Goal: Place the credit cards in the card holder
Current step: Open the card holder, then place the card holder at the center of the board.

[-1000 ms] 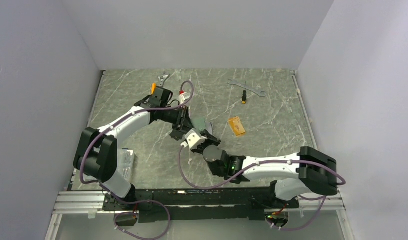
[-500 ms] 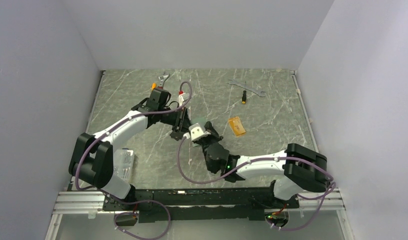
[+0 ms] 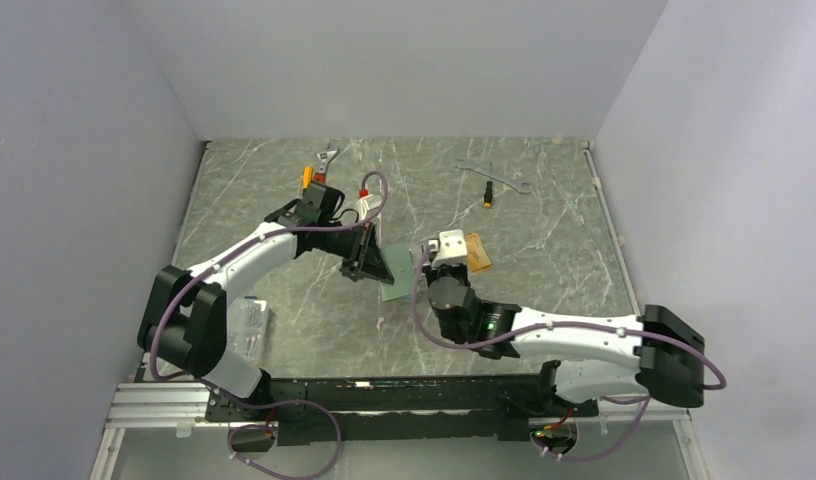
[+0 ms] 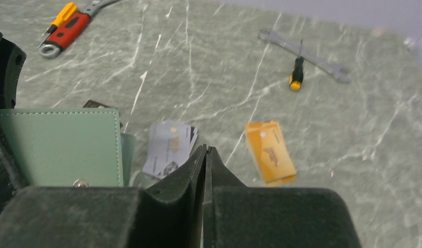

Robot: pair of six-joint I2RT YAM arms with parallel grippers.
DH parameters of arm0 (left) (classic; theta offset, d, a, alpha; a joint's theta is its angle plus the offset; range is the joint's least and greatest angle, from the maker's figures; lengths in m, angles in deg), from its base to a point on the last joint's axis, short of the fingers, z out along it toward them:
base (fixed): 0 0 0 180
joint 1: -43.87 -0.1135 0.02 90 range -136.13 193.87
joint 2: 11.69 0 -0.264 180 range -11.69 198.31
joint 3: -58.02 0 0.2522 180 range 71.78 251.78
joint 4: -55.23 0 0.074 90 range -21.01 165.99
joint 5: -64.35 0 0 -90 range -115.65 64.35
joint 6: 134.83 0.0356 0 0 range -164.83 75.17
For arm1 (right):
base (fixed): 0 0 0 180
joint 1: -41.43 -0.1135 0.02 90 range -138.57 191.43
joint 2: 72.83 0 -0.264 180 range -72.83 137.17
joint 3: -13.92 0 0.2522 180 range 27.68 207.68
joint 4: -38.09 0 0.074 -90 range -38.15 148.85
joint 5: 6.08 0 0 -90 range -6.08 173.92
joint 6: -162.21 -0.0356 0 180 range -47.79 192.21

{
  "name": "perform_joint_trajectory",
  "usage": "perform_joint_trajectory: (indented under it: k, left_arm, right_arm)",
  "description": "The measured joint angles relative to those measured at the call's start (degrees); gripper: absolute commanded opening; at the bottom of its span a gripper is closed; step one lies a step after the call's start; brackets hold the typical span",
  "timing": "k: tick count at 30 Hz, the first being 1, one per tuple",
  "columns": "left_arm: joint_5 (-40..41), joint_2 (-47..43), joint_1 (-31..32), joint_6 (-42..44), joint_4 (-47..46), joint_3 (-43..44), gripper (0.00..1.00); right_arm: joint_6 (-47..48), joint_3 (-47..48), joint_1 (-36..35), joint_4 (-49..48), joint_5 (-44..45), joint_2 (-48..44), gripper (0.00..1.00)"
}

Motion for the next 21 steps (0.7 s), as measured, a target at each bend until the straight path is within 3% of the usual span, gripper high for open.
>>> perform_joint_trajectory:
  k: [4, 7, 10, 13, 16, 21]
  left_arm:
    - [3.8, 2.56, 1.14, 3.34, 0.59, 0.0, 0.0]
    - [6.62, 5.88, 3.06, 4.76, 0.07, -0.28, 0.0]
    - [9.42, 7.54, 5.49, 6.05, -0.98, -1.44, 0.0]
    - [10.95, 7.91, 7.41, 7.45, -1.36, -1.4, 0.0]
    - [11.3, 7.91, 8.2, 8.83, -1.84, -1.01, 0.0]
    - [11.47, 7.91, 8.02, 10.08, -2.99, -0.92, 0.0]
  right_arm:
    - [-18.47, -0.09, 0.02, 16.5, -2.75, -5.51, 0.17]
    - [-29.92, -0.09, 0.07, 27.34, -5.16, -6.43, 0.47]
    - [-36.46, -0.35, 0.17, 34.84, -9.09, -7.61, 0.64]
    - [-38.47, -1.77, 0.83, 36.06, -14.05, -12.28, 0.66]
    - [-39.15, -2.93, 5.25, 34.47, -21.51, -16.65, 0.61]
    - [-39.87, -3.5, 14.86, 30.75, -34.88, -14.78, 0.61]
